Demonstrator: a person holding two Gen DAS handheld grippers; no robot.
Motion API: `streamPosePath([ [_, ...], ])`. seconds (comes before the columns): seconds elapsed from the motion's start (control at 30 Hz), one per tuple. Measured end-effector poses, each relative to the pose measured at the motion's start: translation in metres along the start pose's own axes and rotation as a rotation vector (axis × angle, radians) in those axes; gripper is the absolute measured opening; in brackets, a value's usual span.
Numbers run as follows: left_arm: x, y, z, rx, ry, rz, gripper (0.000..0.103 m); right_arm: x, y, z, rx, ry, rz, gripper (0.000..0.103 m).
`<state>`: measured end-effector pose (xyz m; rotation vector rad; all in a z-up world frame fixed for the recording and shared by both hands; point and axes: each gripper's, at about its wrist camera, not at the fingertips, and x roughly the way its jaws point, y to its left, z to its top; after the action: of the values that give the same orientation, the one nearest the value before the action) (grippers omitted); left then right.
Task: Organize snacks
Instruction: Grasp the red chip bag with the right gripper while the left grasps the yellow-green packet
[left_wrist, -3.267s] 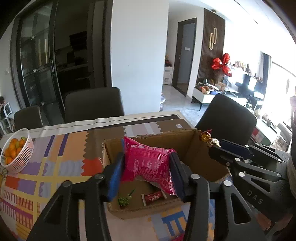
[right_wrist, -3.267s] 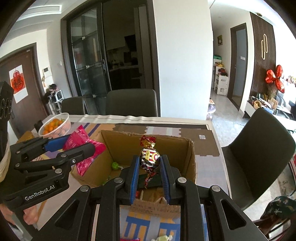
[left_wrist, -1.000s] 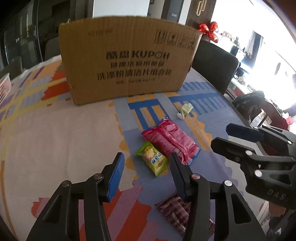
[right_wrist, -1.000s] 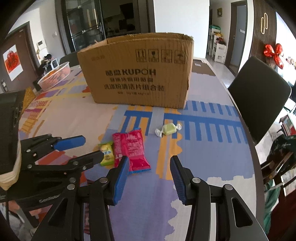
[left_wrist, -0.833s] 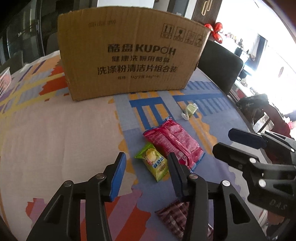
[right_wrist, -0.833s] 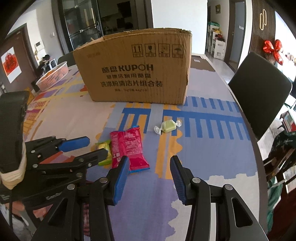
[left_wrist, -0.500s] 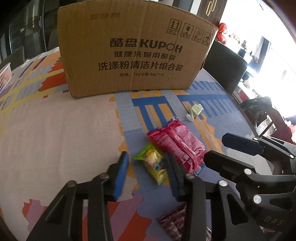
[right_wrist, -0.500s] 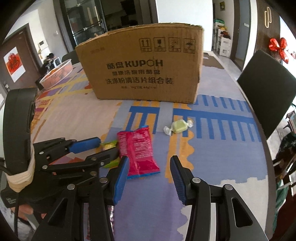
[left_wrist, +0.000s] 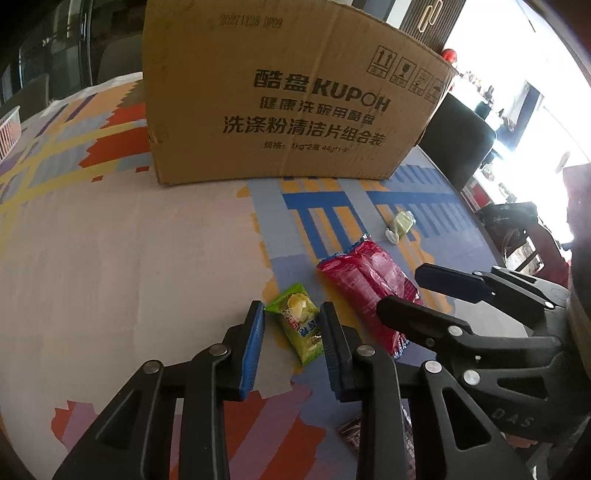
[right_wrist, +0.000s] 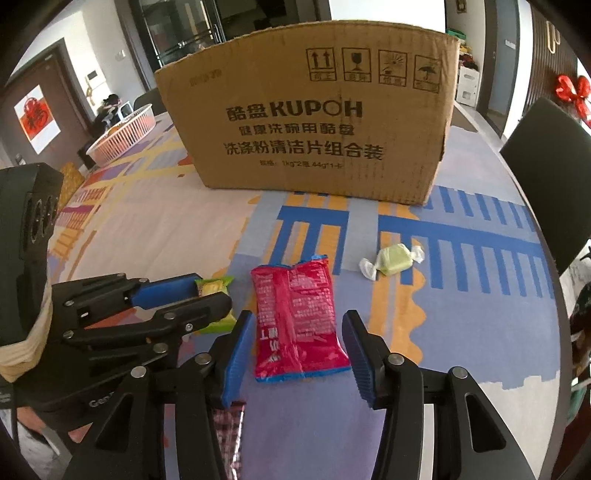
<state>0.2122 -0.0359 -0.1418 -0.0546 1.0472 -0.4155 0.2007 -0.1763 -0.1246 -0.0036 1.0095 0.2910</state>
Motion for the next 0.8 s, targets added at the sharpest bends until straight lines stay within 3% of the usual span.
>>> streamPosePath([
  [0.23,0.003,0.000,0.006,0.024,0.002,0.004,0.028,0.013,-0.007,0.007,0.034,0.025,0.022,0.050],
  [0.33,0.003,0.000,0.004,0.017,-0.012,-0.002,0.020,0.017,-0.009,0.009,0.043,0.033,0.028,0.050],
  [0.8,-0.004,0.009,0.000,-0.046,-0.026,0.019,0.020,0.027,0.004,0.012,0.013,0.044,0.021,0.050],
])
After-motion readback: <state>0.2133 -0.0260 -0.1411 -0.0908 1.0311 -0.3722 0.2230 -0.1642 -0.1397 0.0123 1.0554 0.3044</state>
